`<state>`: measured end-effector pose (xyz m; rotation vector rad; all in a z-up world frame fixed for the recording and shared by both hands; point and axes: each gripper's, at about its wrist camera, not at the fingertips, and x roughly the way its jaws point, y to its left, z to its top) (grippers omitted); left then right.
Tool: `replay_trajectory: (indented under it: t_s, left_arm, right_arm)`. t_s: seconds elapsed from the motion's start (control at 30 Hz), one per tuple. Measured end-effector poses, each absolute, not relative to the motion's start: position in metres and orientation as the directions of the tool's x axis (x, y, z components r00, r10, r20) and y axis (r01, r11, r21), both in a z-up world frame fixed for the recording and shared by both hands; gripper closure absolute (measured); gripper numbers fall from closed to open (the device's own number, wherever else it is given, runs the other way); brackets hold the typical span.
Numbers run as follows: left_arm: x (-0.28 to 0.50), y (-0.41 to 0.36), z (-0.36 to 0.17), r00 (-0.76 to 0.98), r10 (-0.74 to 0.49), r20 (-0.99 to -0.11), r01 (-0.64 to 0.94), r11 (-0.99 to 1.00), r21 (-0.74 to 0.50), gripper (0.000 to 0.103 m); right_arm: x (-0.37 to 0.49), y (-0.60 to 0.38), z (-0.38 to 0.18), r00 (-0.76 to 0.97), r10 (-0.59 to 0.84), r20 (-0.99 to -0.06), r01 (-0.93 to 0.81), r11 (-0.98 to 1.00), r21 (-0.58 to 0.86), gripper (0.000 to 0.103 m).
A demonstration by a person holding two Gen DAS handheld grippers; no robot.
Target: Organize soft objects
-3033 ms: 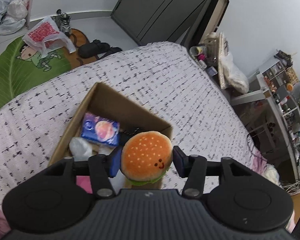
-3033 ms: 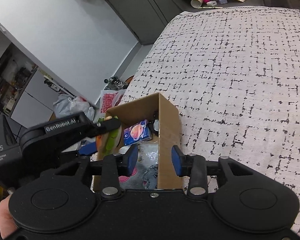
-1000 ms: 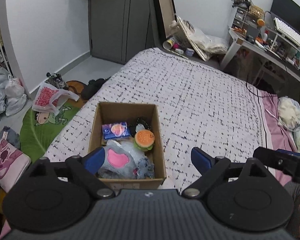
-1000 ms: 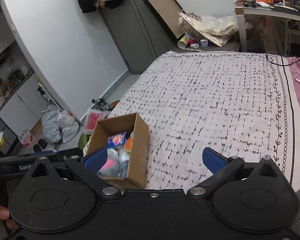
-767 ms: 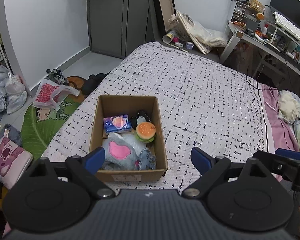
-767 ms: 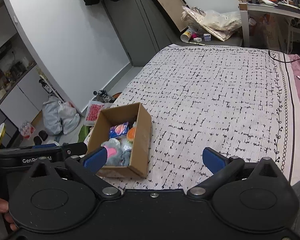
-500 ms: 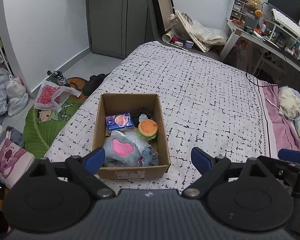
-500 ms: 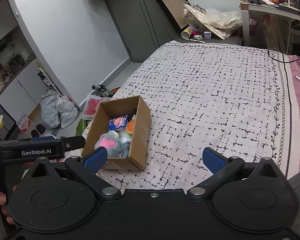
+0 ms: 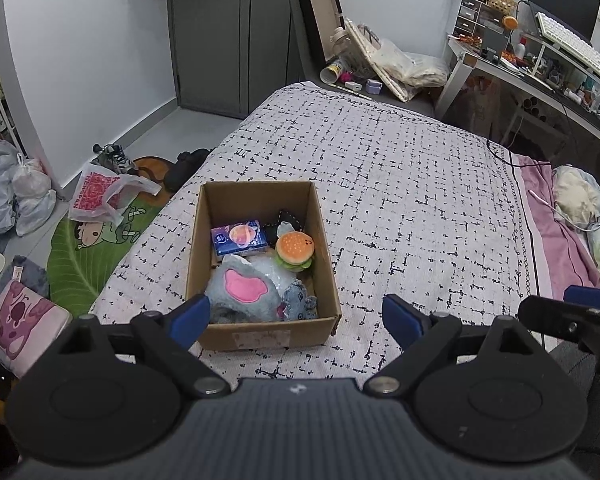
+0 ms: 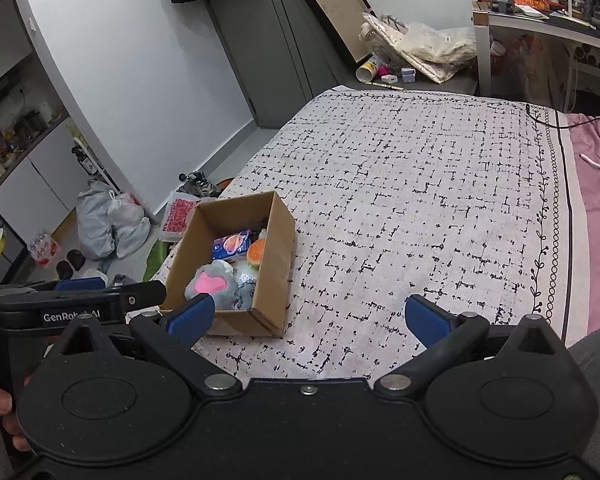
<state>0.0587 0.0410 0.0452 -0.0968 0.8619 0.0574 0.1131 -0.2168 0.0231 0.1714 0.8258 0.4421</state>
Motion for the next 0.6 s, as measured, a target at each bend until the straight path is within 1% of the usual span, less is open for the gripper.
replay_trajectory:
  t_s: [0.6]
  left_arm:
    - [0.0554,0.0356,0.0464,0.650,0.008,-0.760,-0.083,0.995,-0.060,0.011]
  right_arm:
    - [0.1105,-0.2170,0.0233,0.594,0.444,-0.671,-0.321,0.896,0.308,0.000]
